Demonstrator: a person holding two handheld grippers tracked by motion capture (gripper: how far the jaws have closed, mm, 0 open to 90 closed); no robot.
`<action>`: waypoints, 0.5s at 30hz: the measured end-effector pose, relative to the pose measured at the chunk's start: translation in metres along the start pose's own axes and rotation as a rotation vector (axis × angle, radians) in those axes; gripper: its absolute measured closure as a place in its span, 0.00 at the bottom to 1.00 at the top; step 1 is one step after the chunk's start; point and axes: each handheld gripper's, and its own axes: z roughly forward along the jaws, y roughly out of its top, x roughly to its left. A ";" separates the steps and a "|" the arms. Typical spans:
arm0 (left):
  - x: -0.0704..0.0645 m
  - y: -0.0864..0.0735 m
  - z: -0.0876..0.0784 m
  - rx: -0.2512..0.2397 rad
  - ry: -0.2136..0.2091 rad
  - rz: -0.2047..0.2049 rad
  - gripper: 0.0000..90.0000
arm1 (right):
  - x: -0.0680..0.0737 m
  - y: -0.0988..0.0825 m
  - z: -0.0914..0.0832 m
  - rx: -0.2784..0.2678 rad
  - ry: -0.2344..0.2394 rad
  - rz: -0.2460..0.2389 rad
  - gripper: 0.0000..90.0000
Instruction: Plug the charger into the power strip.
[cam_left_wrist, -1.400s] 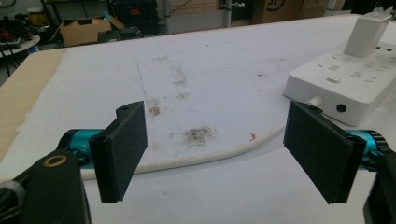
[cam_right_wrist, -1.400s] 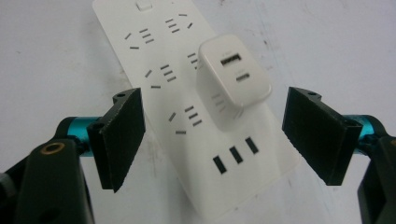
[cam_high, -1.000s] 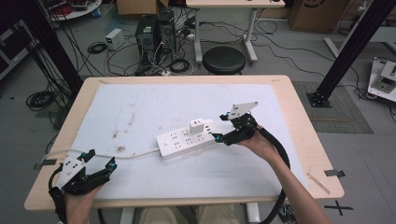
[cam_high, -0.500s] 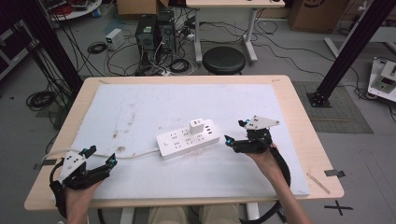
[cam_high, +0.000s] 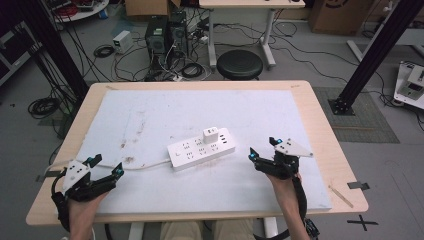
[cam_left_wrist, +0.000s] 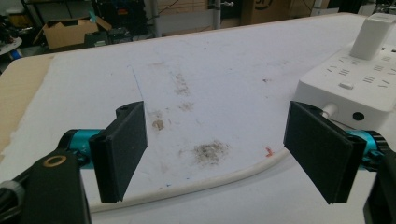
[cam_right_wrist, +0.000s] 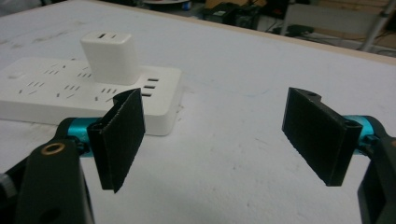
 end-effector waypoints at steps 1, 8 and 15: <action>0.000 0.001 0.001 0.000 -0.001 0.000 0.24 | 0.000 -0.002 -0.003 -0.009 -0.017 0.007 0.24; -0.003 0.003 0.008 -0.002 -0.009 0.005 0.24 | -0.002 -0.017 -0.019 -0.047 -0.068 0.073 0.24; -0.007 0.004 0.011 0.000 -0.021 0.017 0.24 | -0.007 -0.028 -0.023 -0.036 -0.081 0.099 0.24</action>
